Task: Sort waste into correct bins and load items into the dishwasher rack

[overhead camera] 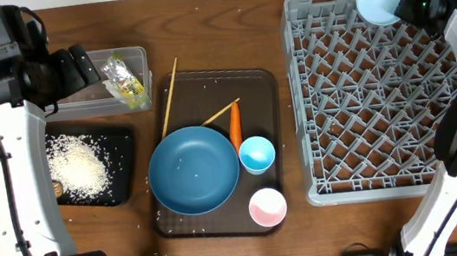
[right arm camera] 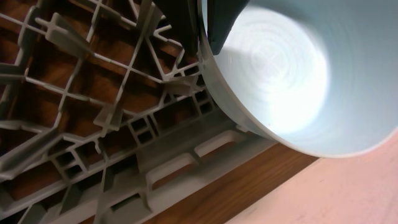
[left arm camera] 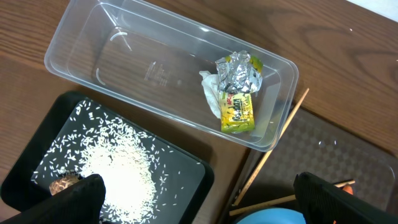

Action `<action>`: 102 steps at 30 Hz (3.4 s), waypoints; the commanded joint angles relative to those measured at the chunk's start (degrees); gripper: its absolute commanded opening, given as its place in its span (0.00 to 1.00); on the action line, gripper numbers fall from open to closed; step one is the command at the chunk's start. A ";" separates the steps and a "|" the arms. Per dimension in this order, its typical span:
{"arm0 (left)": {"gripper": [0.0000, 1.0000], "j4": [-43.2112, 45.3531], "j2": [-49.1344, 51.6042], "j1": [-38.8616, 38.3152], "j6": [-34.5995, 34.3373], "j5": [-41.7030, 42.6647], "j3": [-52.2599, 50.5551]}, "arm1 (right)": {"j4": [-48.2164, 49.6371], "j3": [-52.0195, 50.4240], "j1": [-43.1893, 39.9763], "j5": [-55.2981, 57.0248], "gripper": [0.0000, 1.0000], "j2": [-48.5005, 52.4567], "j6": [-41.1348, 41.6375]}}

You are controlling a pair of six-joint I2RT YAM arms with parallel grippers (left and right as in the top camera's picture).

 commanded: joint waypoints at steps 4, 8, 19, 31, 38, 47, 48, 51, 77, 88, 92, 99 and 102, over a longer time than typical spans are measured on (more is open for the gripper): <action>0.98 -0.20 0.42 0.26 -0.26 -0.07 -0.70 | 0.20 -0.24 1.01 -0.15 0.01 0.17 0.11; 0.98 -0.22 0.42 0.26 -0.26 -0.07 -0.70 | -1.11 -0.24 1.01 -0.31 0.01 -1.97 -0.15; 0.98 -0.20 0.42 0.26 -0.26 -0.07 -0.70 | -6.27 -0.24 -0.04 4.02 0.01 -11.50 -4.66; 0.98 -0.22 0.42 0.26 -0.26 -0.07 -0.70 | -13.20 -0.24 0.70 21.05 0.01 -15.89 -6.86; 0.98 -0.20 0.42 0.26 -0.26 -0.07 -0.70 | -14.56 -0.24 2.54 34.18 0.01 -16.20 -8.13; 0.98 -0.20 0.42 0.26 -0.26 -0.07 -0.70 | -12.44 -0.24 7.76 57.72 0.01 -16.22 -13.29; 0.98 -0.20 0.42 0.26 -0.26 -0.09 -0.70 | -11.56 -0.24 8.52 60.46 0.01 -16.22 -14.58; 0.98 -0.22 0.42 0.26 -0.26 -0.07 -0.70 | -8.26 -0.24 10.49 66.25 0.01 -16.20 -17.75; 0.98 -0.22 0.42 0.26 -0.26 -0.07 -0.70 | 12.35 -0.24 10.54 70.23 0.01 -12.52 -41.22; 0.98 -0.20 0.42 0.26 -0.26 -0.07 -0.70 | 18.88 -0.24 12.13 70.47 0.01 -6.23 -50.23; 0.98 -0.22 0.42 0.26 -0.26 -0.07 -0.70 | 21.46 -0.24 13.00 70.42 0.01 -4.26 -54.23; 0.98 -0.20 0.42 0.26 -0.26 -0.07 -0.70 | 21.94 -0.24 14.97 68.32 0.01 -1.97 -58.34; 0.98 -0.22 0.42 0.26 -0.26 -0.07 -0.70 | 21.75 -0.24 15.32 68.32 0.01 -0.87 -60.06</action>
